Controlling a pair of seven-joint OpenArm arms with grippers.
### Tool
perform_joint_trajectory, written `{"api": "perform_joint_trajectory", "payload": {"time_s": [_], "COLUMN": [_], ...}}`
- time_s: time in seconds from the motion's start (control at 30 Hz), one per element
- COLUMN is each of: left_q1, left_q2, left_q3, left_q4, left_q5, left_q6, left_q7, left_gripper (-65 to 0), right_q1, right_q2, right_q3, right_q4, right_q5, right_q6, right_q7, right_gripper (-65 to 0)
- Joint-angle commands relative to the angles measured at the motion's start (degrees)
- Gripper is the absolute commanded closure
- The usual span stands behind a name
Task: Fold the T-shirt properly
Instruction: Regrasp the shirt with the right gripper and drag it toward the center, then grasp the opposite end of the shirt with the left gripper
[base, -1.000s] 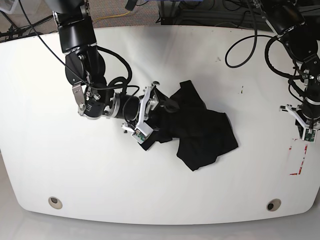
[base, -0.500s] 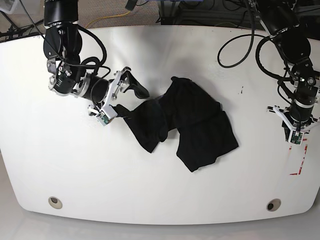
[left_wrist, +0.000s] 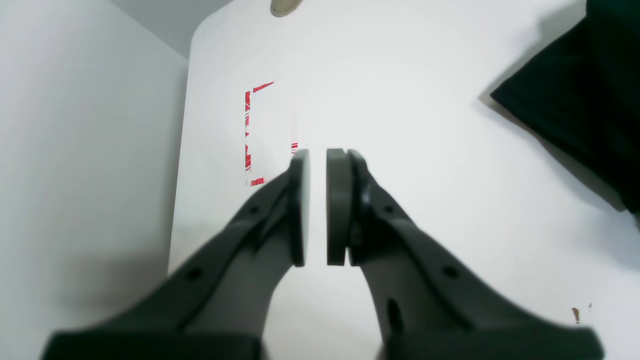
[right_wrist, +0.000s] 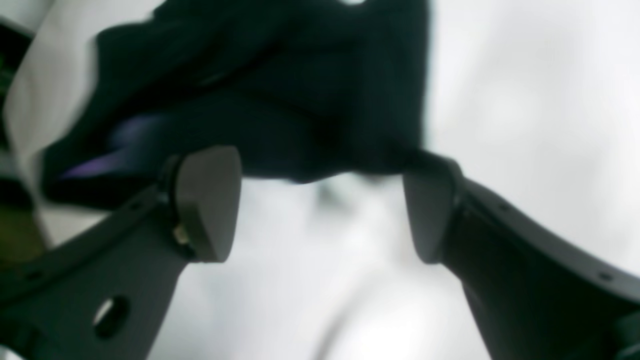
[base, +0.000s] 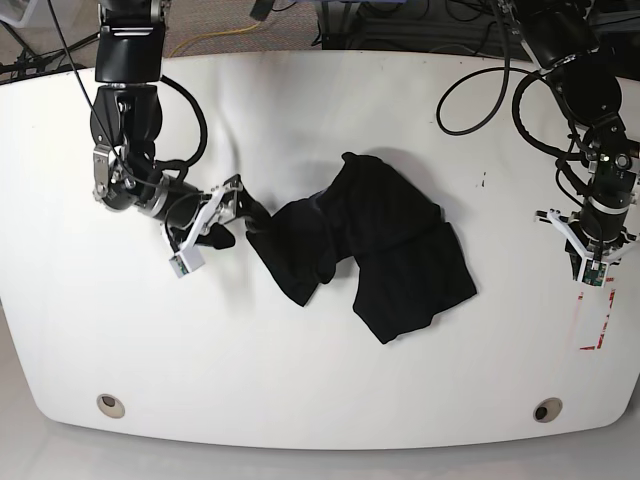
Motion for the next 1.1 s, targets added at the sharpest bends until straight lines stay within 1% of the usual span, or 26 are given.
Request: {"api": "perform_joint_trajectory", "payload": {"time_s": [0.0, 0.03, 0.1, 0.17, 0.23, 0.3, 0.37, 0.47, 0.5, 0.53, 0.6, 0.63, 0.67, 0.7, 0.77, 0.8, 0.83, 0.97, 1.07], "left_q1": [-0.64, -0.37, -0.02, -0.02, -0.02, 0.07, 0.07, 0.07, 0.07, 0.07, -0.02, -0.02, -0.02, -0.02, -0.20, -0.37, -0.37, -0.99, -4.50], "left_q2": [-0.67, -0.67, -0.58, -0.58, -0.58, -0.32, 0.74, 0.91, 1.00, 1.00, 1.44, 2.14, 2.58, 3.02, 3.20, 3.81, 4.34, 4.61, 4.69], "left_q3": [-0.14, -0.14, -0.14, -0.14, -0.14, -0.14, -0.14, -0.14, -0.14, -0.05, 0.83, 1.36, 1.62, 1.71, 1.97, 2.68, 3.82, 6.81, 6.98], "left_q4": [1.01, 1.01, 1.01, 1.01, 1.01, 1.01, 1.01, 1.01, 1.01, 0.92, 0.84, 0.31, -0.04, -0.48, -1.71, -2.77, -4.26, -10.42, -16.22], "left_q5": [-0.36, -0.45, -0.54, -0.63, -0.63, -0.63, -0.63, -0.54, -0.54, -0.54, -0.54, -0.54, -0.54, -0.54, -0.54, -0.63, -0.63, -0.80, -0.80], "left_q6": [0.45, 0.45, 0.45, 0.45, 0.45, 0.45, 0.36, 0.36, 0.36, 0.36, 0.36, 0.36, 0.36, 0.36, 0.36, 0.36, 0.36, 0.36, 0.36], "left_q7": [-1.20, -1.20, -1.20, -1.20, -1.20, -1.20, -1.20, -1.20, -1.20, -1.20, -1.20, -1.20, -1.20, -1.20, -1.20, -1.20, -1.20, -1.55, -1.55], "left_gripper": [-4.4, -4.4, -4.4, -4.4, -4.4, -4.4, -4.4, -4.4, -4.9, -7.2, -14.2, -20.4, -25.3, -32.9, -44.4, -49.4, -51.1, -51.0, -51.0], "right_q1": [3.39, 4.18, 6.56, 7.52, 8.05, 8.49, 8.67, 8.67, 8.67, 8.67, 8.49, 8.49, 8.40, 8.40, 8.40, 8.40, 8.40, 8.40, 8.40], "right_q2": [-1.09, -1.61, -3.20, -4.87, -6.63, -7.86, -9.09, -10.32, -10.85, -11.20, -11.46, -11.46, -11.46, -11.46, -11.46, -11.46, -11.46, -11.29, -11.37], "right_q3": [0.55, 0.64, 0.64, 0.64, 0.64, 0.64, 0.64, 0.64, 0.64, 0.64, 0.64, 0.64, 0.64, 0.64, 0.64, 0.64, 0.64, 0.64, 0.64], "right_q4": [-2.79, -3.58, -5.87, -7.01, -8.33, -9.38, -10.97, -12.72, -13.08, -13.16, -12.90, -12.90, -12.90, -12.90, -12.90, -12.90, -12.81, -12.28, -12.02], "right_q5": [-3.10, -4.77, -10.92, -14.61, -18.30, -20.59, -23.14, -25.69, -26.30, -26.74, -26.74, -26.57, -26.57, -26.57, -26.57, -26.57, -26.57, -26.66, -26.66], "right_q6": [0.80, 0.89, 1.07, 1.60, 3.93, 3.93, 3.93, 3.93, 3.93, 3.93, 3.93, 3.93, 3.93, 3.93, 3.93, 3.93, 3.93, 3.93, 3.93], "right_q7": [1.24, 1.24, 1.33, 1.33, 1.85, 3.52, 5.55, 7.48, 8.01, 8.27, 8.36, 8.36, 8.36, 8.36, 8.36, 8.36, 8.36, 8.36, 8.36], "right_gripper": [-47.4, -47.4, -47.4, -47.4, -47.4, -47.4, -47.4, -47.2, -47.2, -46.1, -40.6, -33.9, -28.2, -19.5, -5.2, 0.0, 0.0, 0.0, 0.0]}}
